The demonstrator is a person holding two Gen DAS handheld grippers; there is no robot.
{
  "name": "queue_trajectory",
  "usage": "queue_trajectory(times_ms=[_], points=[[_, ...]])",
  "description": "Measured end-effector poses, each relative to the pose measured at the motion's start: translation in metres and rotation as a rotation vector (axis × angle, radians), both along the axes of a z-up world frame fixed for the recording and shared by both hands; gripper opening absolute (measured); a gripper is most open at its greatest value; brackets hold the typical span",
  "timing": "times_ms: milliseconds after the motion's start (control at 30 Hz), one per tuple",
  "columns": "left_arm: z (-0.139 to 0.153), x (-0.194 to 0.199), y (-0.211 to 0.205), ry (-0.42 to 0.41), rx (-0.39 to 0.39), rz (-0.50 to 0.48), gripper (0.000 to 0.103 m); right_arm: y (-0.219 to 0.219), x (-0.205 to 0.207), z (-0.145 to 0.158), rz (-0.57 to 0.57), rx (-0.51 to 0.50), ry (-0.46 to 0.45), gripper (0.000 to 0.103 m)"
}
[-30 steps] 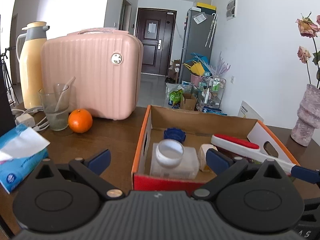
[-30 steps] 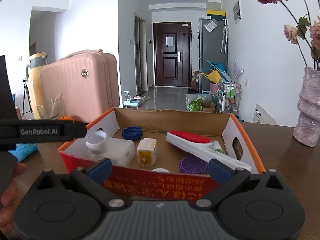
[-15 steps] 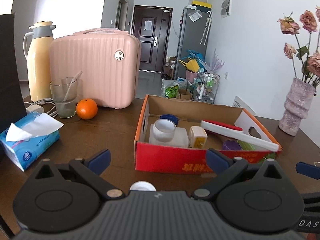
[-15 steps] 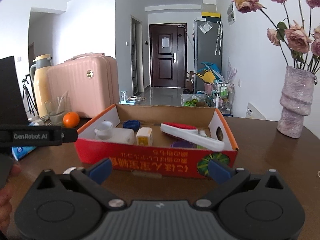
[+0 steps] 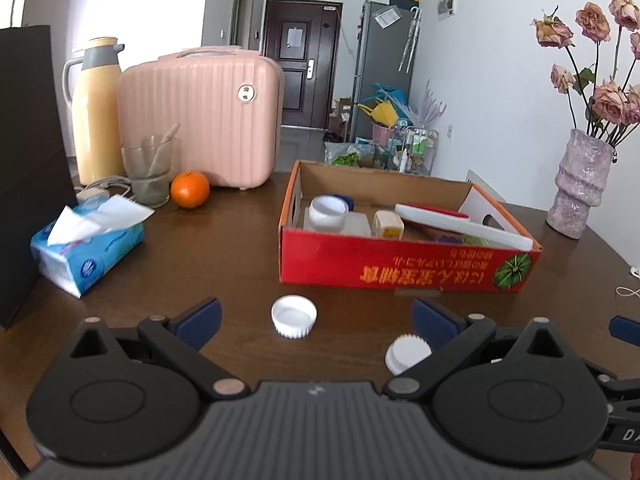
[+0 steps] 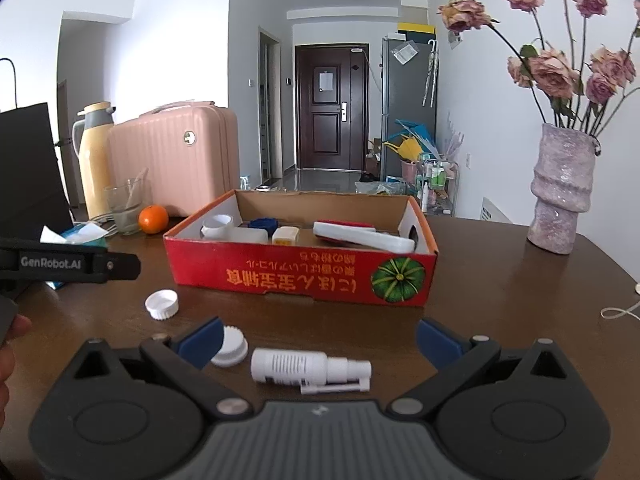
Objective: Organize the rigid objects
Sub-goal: 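Withdraw both tools from the box back toward the table items, then grasp the white spray bottle across its body with the right tool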
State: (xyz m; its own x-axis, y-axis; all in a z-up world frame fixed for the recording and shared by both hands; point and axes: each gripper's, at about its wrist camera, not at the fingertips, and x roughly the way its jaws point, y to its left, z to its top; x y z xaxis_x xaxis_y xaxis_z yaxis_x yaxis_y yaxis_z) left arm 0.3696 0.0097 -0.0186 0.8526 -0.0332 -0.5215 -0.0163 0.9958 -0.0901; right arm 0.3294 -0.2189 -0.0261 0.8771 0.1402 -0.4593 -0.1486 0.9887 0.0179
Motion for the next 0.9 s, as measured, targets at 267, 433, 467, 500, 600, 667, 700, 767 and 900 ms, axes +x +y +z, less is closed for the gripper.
queue_trajectory(times_ms=[267, 433, 467, 500, 600, 667, 700, 767, 900], points=[[-0.007, -0.027, -0.021, 0.042, -0.012, 0.080, 0.103, -0.031, -0.014, 0.001, 0.074, -0.019, -0.012, 0.103], [-0.006, -0.030, -0.030, 0.048, -0.047, 0.109, 0.103, -0.045, -0.015, 0.000, 0.102, -0.006, 0.000, 0.103], [-0.006, -0.029, -0.031, 0.051, -0.052, 0.113, 0.103, -0.047, -0.013, -0.001, 0.101, 0.009, 0.010, 0.103], [-0.005, -0.029, -0.032, 0.054, -0.052, 0.114, 0.103, -0.049, -0.011, -0.003, 0.100, 0.028, 0.024, 0.103], [-0.004, -0.029, -0.034, 0.058, -0.036, 0.123, 0.103, -0.051, -0.009, -0.007, 0.102, 0.048, 0.050, 0.103], [-0.003, -0.029, -0.031, 0.059, -0.025, 0.132, 0.103, -0.049, -0.008, -0.010, 0.107, 0.042, 0.062, 0.103], [-0.003, -0.029, -0.029, 0.059, -0.021, 0.138, 0.103, -0.048, -0.007, -0.011, 0.105, 0.041, 0.068, 0.103], [-0.003, -0.029, -0.024, 0.058, -0.016, 0.143, 0.103, -0.047, -0.007, -0.013, 0.098, 0.046, 0.075, 0.103], [-0.003, -0.028, -0.013, 0.047, 0.005, 0.142, 0.103, -0.041, -0.007, -0.014, 0.090, 0.062, 0.068, 0.103]])
